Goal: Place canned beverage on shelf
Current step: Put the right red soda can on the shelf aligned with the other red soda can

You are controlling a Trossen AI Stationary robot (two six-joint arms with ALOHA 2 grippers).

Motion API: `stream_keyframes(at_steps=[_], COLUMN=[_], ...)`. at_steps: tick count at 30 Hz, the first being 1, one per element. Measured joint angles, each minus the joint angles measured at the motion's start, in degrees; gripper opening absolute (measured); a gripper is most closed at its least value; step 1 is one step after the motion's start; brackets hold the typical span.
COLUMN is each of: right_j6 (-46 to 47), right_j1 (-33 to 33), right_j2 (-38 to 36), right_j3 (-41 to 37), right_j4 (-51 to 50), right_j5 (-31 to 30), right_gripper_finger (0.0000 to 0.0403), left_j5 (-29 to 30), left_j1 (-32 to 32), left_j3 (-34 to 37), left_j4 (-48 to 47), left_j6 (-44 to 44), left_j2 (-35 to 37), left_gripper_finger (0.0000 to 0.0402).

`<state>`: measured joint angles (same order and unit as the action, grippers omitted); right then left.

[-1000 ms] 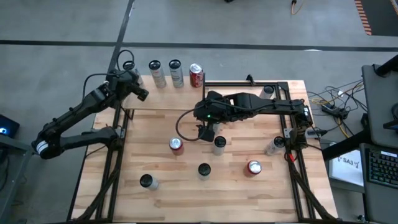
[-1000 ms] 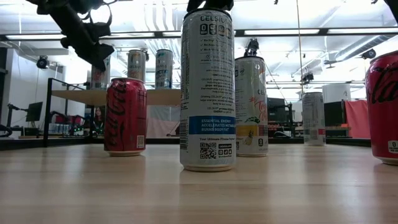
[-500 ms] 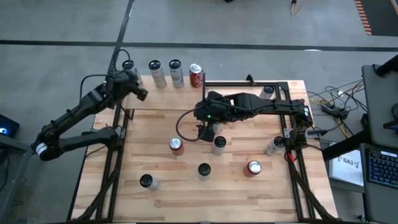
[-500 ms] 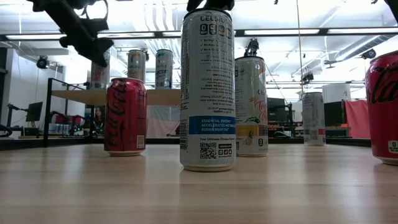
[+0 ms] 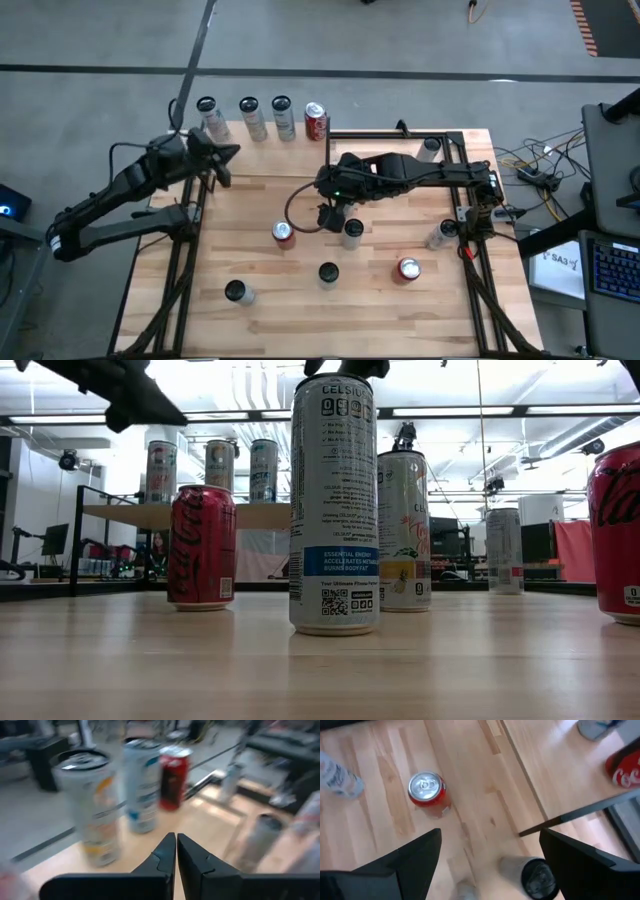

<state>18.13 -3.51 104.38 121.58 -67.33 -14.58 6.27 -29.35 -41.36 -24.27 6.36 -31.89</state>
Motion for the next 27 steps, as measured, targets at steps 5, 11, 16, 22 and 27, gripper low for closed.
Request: stream_keyframes(at_steps=[5,11,16,22,27], right_j6=[6.2,14.4,21.7,29.1,33.9], right_j1=[-0.2,-0.9,-2.5,-4.9,-6.8], right_j2=[0.0,0.0,0.0,0.0,0.0], right_j3=[0.0,0.0,0.0,0.0,0.0], right_j4=[-1.0,-5.7,-11.4,-16.9,-20.5], right_j5=[3.4,4.6,4.7,6.1,7.9], right_gripper_finger=[0.0327,0.0327,0.0327,0.0327,0.0327], left_j5=[0.0,0.0,0.1,0.2,0.2], left_j1=[9.6,19.4,24.3,25.4,25.4], left_j3=[4.8,6.6,6.3,5.8,5.8], left_j4=[10.5,18.5,20.2,20.8,21.0], left_j6=[1.2,-1.5,-3.8,-4.4,-4.4], left_j2=[2.8,2.4,0.8,-0.3,-0.9], left_gripper_finger=[0.0,0.0,0.0,0.0,0.0])
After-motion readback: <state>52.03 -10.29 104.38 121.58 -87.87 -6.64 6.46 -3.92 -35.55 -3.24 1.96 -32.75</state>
